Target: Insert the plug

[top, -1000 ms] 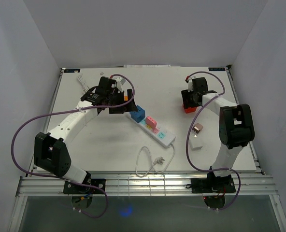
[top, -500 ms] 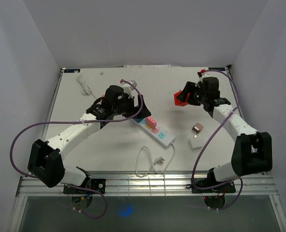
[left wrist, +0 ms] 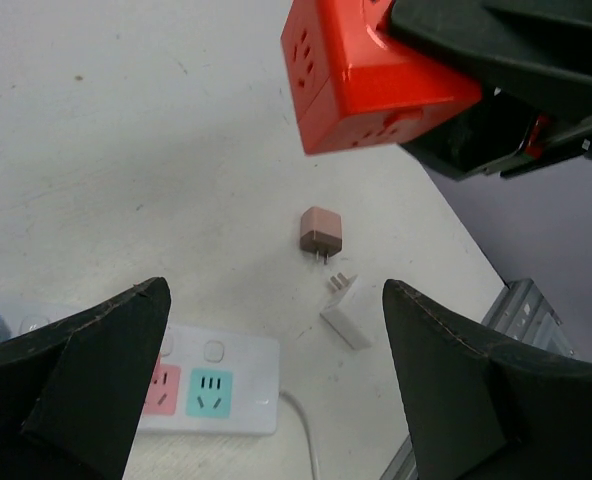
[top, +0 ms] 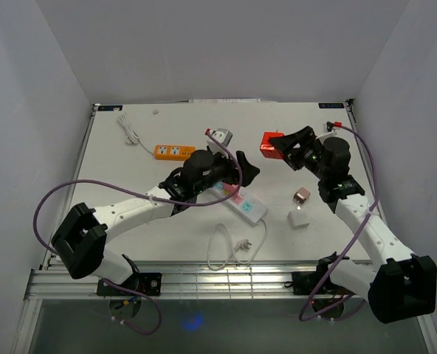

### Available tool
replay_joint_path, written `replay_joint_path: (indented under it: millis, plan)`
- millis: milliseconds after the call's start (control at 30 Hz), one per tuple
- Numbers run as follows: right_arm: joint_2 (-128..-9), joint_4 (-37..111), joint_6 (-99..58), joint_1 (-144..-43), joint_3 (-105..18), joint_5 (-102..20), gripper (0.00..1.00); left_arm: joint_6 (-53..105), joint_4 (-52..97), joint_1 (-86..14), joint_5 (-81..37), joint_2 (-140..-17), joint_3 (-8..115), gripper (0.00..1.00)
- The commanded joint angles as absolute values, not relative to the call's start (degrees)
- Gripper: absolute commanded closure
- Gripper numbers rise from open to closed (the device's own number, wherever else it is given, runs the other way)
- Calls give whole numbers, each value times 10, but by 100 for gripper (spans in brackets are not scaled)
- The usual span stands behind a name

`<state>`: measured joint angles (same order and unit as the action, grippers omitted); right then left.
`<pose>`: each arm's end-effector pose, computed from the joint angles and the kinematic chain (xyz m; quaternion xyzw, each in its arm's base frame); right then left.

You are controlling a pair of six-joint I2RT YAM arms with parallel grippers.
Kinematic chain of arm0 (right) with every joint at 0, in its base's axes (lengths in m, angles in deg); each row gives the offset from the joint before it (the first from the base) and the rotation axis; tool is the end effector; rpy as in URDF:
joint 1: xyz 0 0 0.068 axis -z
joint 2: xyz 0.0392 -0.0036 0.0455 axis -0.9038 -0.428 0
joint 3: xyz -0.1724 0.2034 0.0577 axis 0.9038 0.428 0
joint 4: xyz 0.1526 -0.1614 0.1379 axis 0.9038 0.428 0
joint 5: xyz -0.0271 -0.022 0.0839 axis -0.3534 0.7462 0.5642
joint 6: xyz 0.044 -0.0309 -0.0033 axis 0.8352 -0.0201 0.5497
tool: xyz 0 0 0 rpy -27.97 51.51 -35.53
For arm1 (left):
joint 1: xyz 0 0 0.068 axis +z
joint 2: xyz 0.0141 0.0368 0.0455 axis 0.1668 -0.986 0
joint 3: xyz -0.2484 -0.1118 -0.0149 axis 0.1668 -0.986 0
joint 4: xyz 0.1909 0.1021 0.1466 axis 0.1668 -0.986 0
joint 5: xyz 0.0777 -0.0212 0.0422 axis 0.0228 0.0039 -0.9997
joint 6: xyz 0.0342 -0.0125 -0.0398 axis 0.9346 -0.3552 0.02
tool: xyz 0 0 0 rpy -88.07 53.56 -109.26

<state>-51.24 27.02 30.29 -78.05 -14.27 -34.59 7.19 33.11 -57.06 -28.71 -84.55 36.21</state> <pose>0.2536 0.0691 0.3180 0.2091 0.7257 0.4493 0.4772 0.2241 -0.2457 0.2922 0.1292 0.7768 -0.3943 0.4738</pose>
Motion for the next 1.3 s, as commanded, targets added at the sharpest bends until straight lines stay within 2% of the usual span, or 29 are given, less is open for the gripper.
replay_joint_path:
  millis: [0, 100, 600, 1267]
  plan:
    - [-459, 194, 429, -789, -110, -367, 67, 115, 436, -611, -386, -869, 377, 2]
    - [-423, 230, 431, -797, -116, -423, 67, 152, 518, -637, -409, -869, 354, 2]
    - [-370, 234, 520, -806, -80, -420, 66, 257, 691, -678, -355, -914, 343, 2]
    - [-354, 223, 543, -825, -49, -426, 66, 325, 705, -687, -367, -975, 405, 2]
